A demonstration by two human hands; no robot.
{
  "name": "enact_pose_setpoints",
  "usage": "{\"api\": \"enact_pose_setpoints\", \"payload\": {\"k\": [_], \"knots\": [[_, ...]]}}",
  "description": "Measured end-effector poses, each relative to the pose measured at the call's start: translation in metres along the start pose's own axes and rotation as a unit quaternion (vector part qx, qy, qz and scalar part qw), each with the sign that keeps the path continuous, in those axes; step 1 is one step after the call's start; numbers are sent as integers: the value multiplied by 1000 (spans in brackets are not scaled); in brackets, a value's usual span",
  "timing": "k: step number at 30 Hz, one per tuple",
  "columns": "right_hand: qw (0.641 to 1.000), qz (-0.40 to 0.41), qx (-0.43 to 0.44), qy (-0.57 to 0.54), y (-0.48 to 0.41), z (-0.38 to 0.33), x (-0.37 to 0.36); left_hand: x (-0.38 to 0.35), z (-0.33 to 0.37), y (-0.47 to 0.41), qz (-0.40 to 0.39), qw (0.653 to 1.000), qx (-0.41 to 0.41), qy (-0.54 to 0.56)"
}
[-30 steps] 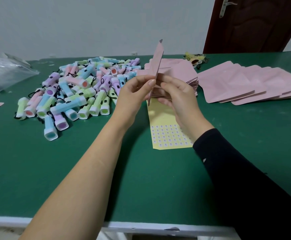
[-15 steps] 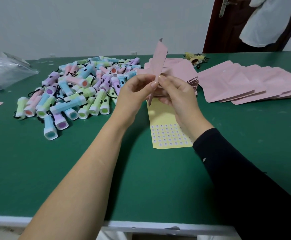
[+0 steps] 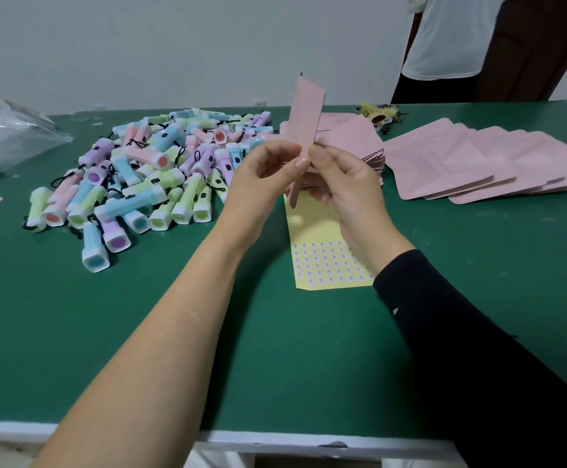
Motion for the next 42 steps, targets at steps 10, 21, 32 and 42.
{"api": "enact_pose_setpoints", "payload": {"k": [10,21,32,42], "knots": [[1000,14,-12,-7,3,0,1,-3,3,2,-3,1000,-2,14],[999,17,-45,-17,6,5,-1,-6,7,4,-6,1000,-5,27],[1000,-11,-23,-16,3,5,-3,-6,8,5,-5,1000,-5,29],[999,14,21,35,0,1,0,-6,13,7,10,1000,-14,0]]}}
Point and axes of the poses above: each hand's wrist, its own y-axis away from the middle knuckle, its own x-axis out of the back of the hand, z = x × y, the point moved 9 cm from there along -y, towards the middle knuckle, and after that the axes turned 1 degree about -z, right-handed, at the moved point
